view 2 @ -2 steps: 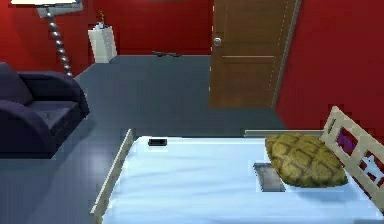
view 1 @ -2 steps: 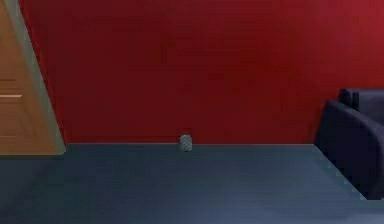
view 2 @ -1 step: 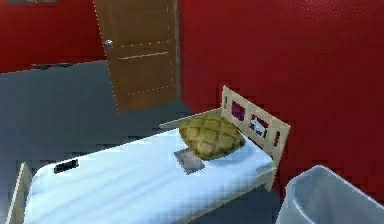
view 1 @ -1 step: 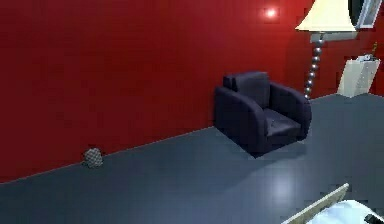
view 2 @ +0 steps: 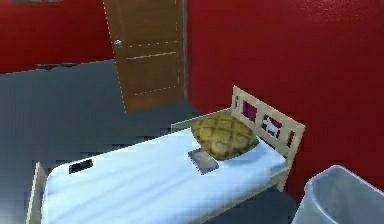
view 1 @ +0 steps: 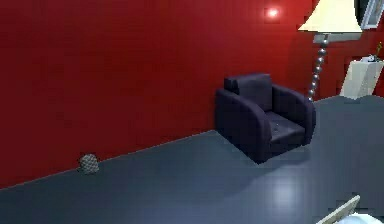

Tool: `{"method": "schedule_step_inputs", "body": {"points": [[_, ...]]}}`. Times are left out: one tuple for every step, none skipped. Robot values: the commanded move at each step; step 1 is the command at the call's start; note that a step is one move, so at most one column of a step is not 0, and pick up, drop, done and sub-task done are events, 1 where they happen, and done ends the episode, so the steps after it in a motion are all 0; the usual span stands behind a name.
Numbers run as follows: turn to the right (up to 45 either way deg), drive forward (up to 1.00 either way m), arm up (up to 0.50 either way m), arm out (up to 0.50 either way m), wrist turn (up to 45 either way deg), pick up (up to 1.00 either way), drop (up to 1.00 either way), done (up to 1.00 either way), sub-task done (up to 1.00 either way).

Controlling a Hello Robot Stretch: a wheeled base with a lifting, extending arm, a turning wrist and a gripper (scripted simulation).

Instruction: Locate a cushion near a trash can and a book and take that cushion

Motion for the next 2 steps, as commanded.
{"method": "schedule_step_inputs", "body": {"points": [[9.0,0.0,0.0,0.0,0.0,0.0,0.0,0.0,0.0],[45.0,0.0,0.0,0.0,0.0,0.0,0.0,0.0,0.0]]}}
